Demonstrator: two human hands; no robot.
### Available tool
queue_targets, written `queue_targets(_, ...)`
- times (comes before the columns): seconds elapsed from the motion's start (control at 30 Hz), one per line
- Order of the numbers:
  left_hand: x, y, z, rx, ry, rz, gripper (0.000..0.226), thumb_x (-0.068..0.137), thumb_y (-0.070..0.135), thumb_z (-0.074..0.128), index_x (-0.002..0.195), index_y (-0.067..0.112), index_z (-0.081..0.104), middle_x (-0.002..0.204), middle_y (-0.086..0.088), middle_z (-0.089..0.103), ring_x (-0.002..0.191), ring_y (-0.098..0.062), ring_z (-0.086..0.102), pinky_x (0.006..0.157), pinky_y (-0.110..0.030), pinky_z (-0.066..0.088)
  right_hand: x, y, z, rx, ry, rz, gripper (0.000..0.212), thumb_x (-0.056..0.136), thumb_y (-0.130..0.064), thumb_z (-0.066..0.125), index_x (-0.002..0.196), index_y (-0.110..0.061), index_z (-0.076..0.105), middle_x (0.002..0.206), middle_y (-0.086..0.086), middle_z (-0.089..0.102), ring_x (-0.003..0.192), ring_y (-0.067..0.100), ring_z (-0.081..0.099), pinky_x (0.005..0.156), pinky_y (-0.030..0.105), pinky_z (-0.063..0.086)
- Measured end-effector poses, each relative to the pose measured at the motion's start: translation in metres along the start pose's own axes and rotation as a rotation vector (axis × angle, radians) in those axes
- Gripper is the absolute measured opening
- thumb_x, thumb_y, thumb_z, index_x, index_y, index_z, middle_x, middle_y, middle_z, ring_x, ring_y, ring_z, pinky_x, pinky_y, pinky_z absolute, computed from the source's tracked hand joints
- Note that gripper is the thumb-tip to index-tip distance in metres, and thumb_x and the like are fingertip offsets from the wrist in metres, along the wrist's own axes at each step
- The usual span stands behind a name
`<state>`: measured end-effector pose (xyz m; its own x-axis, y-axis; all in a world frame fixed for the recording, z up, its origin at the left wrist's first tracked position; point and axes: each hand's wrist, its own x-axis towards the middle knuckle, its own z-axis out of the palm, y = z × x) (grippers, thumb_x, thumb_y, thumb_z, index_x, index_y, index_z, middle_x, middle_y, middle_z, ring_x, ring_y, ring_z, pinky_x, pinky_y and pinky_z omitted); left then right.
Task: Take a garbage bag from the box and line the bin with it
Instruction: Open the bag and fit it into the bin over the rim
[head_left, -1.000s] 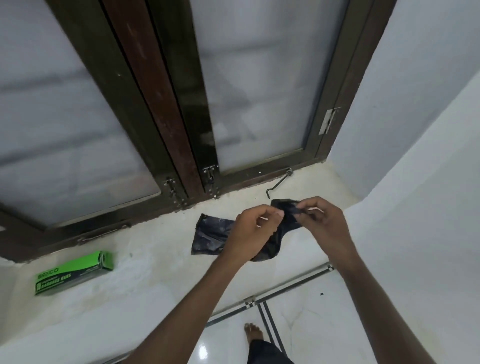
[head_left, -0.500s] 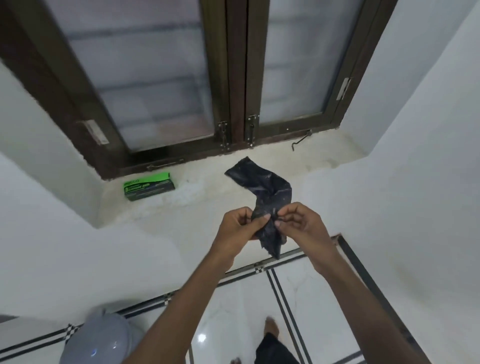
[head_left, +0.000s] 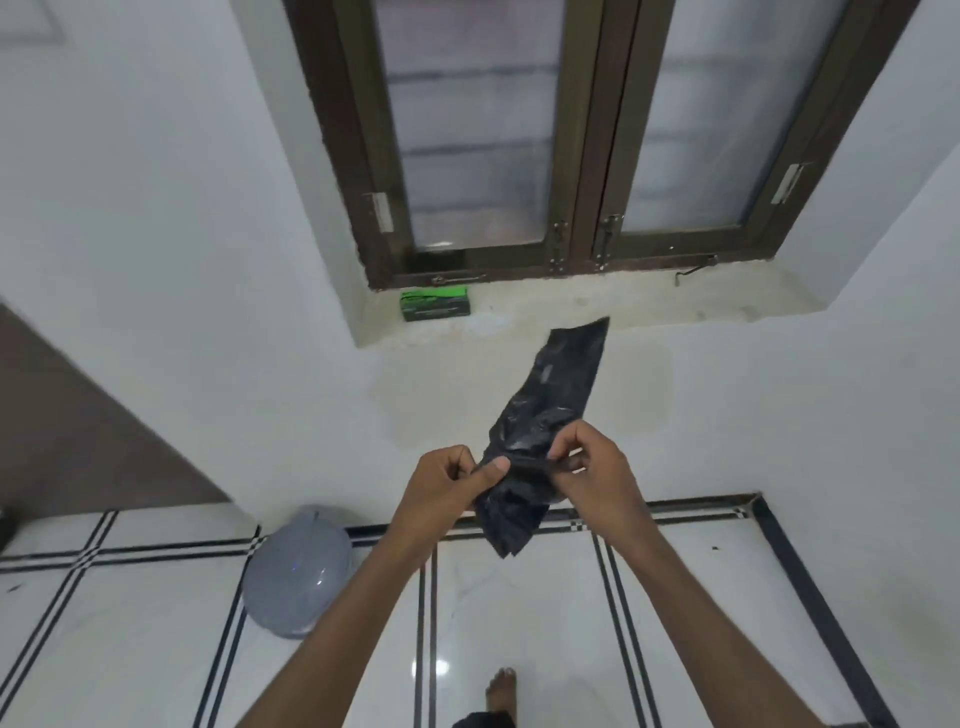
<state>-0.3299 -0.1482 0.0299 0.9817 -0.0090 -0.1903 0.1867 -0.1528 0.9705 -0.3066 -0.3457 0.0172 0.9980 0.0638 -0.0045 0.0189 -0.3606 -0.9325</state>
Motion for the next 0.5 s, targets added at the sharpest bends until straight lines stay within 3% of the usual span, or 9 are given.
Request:
queue_targets(0.13, -0.060, -0.032, -0.047, 0.219, 0.030, -0.053, 0.037, 0.073, 0.033, 0.083, 0.060, 0.024, 0.050, 0.058, 0.007, 0.054, 0.061, -0.012, 0.051, 0.060, -0.029, 0.044, -0.035, 0.002, 0.019, -0.229, -0.023, -0.151, 0.040, 0.069, 0.011, 0.058, 0.069, -0.027, 0.047, 0.081, -0.005, 0.062, 0.074, 0.015, 0.060, 0.063, 0.034, 0.052)
queue_targets(0.23, -0.099, -0.047, -0.075, 0.348, 0.035, -0.022, 0.033, 0.076, 0.014, 0.079, 0.066, 0.028, 0.051, 0.058, 0.013, 0.052, 0.056, -0.004, 0.046, 0.059, -0.025, 0.038, -0.064, -0.004, 0.041, -0.293, -0.141, -0.244, 0.039, 0.066, 0.014, 0.051, 0.068, -0.025, 0.047, 0.084, -0.007, 0.059, 0.080, 0.018, 0.061, 0.072, 0.041, 0.051)
queue_targets(0.3, -0.122, -0.049, -0.089, 0.394, 0.041, -0.022, 0.028, 0.079, 0.004, 0.078, 0.081, 0.024, 0.059, 0.066, 0.010, 0.052, 0.052, 0.001, 0.048, 0.057, -0.018, 0.040, -0.078, -0.012, 0.056, -0.282, -0.206, -0.287, 0.040, 0.065, 0.017, 0.047, 0.066, -0.023, 0.050, 0.085, -0.007, 0.058, 0.083, 0.017, 0.061, 0.072, 0.039, 0.050)
queue_targets(0.4, -0.150, -0.053, -0.107, 0.367, -0.009, -0.055, 0.019, 0.081, 0.004, 0.079, 0.097, 0.009, 0.069, 0.072, 0.010, 0.056, 0.055, 0.006, 0.052, 0.059, -0.008, 0.041, -0.098, -0.022, 0.078, -0.255, -0.282, -0.314, 0.049, 0.069, 0.022, 0.042, 0.061, -0.024, 0.056, 0.092, -0.006, 0.059, 0.083, 0.011, 0.061, 0.071, 0.025, 0.048)
queue_targets(0.5, -0.174, -0.057, -0.124, 0.195, -0.049, -0.130, 0.008, 0.084, 0.019, 0.079, 0.089, 0.014, 0.075, 0.079, 0.003, 0.071, 0.072, -0.001, 0.063, 0.069, -0.018, 0.051, -0.109, -0.023, 0.100, -0.306, -0.374, -0.346, 0.057, 0.073, 0.024, 0.040, 0.069, -0.024, 0.071, 0.106, -0.013, 0.060, 0.090, 0.007, 0.063, 0.080, 0.026, 0.053)
